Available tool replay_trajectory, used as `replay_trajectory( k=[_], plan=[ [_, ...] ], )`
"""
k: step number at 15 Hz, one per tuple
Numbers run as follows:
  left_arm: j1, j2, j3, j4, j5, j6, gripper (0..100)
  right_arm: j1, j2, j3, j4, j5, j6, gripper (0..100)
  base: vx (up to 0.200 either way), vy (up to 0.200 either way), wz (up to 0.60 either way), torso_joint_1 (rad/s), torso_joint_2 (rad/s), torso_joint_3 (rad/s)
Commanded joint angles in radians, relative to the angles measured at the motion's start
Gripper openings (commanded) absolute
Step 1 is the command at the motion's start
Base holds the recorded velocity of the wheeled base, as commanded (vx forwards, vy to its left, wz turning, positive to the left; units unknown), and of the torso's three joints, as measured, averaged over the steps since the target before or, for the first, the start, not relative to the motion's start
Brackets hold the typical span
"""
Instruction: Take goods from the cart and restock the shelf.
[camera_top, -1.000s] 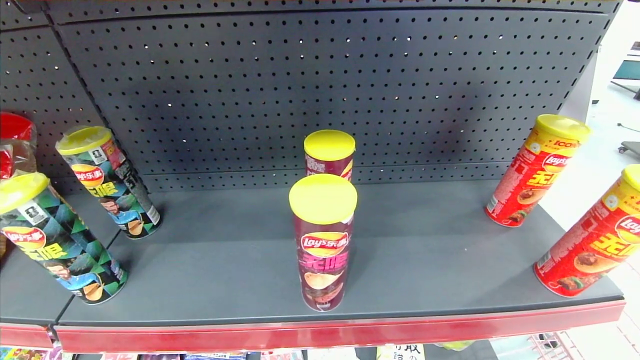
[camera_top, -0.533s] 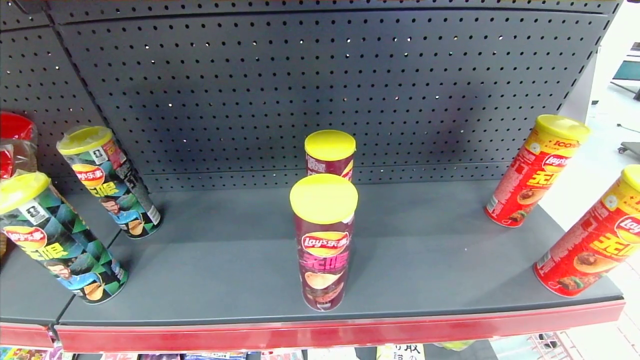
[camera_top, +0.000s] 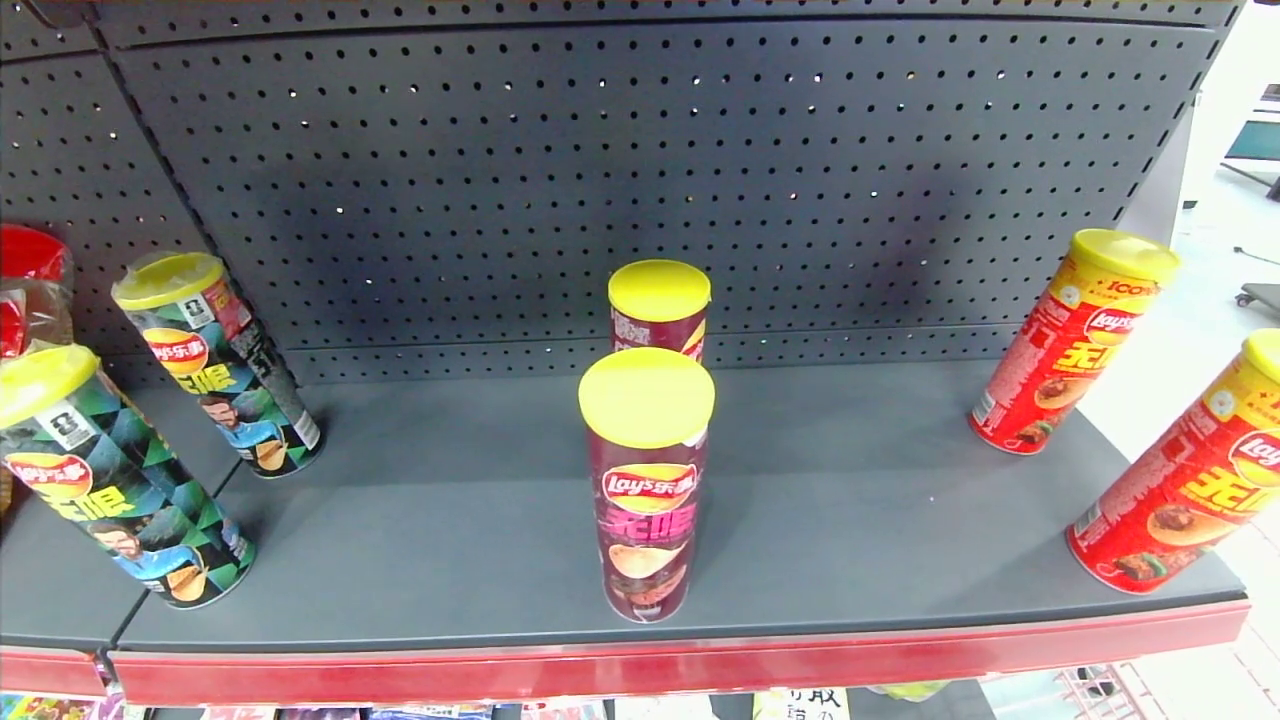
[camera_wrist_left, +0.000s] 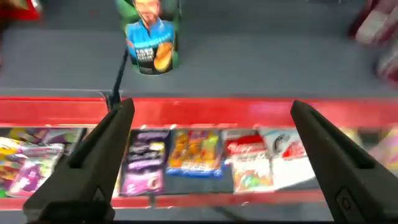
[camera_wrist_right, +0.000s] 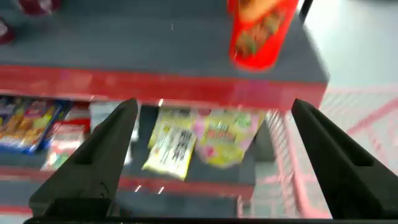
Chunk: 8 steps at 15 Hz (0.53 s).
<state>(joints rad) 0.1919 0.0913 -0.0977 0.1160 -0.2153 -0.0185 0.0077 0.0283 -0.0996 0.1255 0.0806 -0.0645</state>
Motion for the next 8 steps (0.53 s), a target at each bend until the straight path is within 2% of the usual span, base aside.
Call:
replay_trajectory(
  k=[1,2,5,6,8],
  plan=[
    [0.000,0.002,0.026,-0.007,0.077,0.006,100,-0.005,-0.027,0.067,-0.115,-0.050,-0.026,100,0.000,0.000,0.00,0.000,0.00,0.000],
    [0.000,0.002,0.027,-0.009,0.192,0.005,100,-0.005,-0.027,0.083,-0.158,-0.108,-0.021,100,0.000,0.000,0.00,0.000,0.00,0.000],
    [0.000,0.002,0.033,-0.025,0.185,0.002,100,-0.005,-0.028,0.083,-0.158,-0.124,-0.008,100,0.000,0.000,0.00,0.000,0.00,0.000],
    [-0.006,0.004,0.035,-0.030,0.085,-0.003,100,-0.005,-0.028,0.083,-0.155,-0.044,0.002,100,0.000,0.000,0.00,0.000,0.00,0.000],
    [-0.051,0.005,0.033,-0.030,-0.007,-0.001,100,-0.005,-0.025,0.090,-0.155,0.093,0.003,100,0.000,0.000,0.00,0.000,0.00,0.000]
  ],
)
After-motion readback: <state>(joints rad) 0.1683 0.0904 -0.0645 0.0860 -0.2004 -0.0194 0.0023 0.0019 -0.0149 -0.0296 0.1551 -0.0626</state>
